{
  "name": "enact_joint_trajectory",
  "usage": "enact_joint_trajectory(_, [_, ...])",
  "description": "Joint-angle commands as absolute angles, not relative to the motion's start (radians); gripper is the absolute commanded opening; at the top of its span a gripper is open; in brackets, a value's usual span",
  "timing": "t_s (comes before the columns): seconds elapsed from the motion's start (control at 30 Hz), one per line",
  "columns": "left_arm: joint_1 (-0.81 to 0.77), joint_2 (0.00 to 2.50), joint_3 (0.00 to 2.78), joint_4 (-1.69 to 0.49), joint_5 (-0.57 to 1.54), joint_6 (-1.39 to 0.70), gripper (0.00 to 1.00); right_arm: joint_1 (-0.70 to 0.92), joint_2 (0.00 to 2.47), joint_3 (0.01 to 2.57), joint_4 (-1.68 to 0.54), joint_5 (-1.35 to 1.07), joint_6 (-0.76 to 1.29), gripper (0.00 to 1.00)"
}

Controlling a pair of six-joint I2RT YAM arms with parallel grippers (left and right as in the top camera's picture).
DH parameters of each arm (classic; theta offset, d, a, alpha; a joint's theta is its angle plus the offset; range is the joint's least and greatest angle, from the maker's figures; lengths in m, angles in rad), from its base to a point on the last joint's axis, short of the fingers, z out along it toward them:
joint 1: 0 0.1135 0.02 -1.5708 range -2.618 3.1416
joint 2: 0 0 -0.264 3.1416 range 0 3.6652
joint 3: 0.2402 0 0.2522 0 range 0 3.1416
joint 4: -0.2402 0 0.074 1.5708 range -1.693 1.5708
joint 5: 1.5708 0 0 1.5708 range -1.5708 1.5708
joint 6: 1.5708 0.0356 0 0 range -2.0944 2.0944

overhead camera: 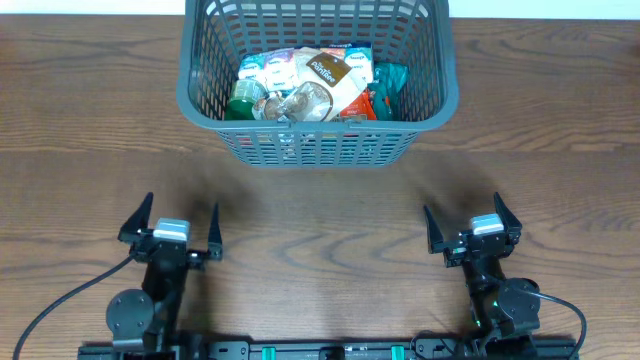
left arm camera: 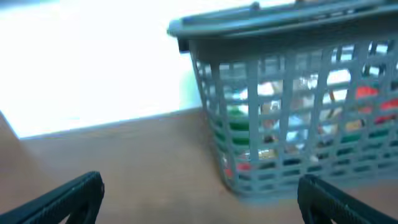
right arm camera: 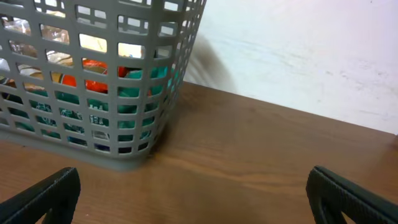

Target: Pack container

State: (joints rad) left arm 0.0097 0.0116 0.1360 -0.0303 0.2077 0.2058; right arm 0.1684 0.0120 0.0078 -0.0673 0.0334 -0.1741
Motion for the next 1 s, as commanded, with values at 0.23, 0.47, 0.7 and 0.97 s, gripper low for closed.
enact_joint_trajectory(0.23, [-0.039,0.002,0.004,-0.059,0.225,0.195,0.98,0.162,0.005,0.006,-0.072,0.029,-0.188,0.99])
enact_joint_trajectory(0.47, [-0.039,0.002,0.004,-0.052,0.225,0.184,0.98,0.162,0.005,0.006,-0.072,0.029,-0.188,0.99])
enact_joint_trajectory(0.7, [-0.039,0.004,0.004,-0.052,0.224,0.151,0.99,0.162,0.005,0.006,-0.072,0.029,-0.188,0.99])
enact_joint_trajectory(0.97, [-0.039,0.004,0.004,-0.052,0.224,0.151,0.99,0.162,0.005,0.006,-0.072,0.029,-0.188,0.99])
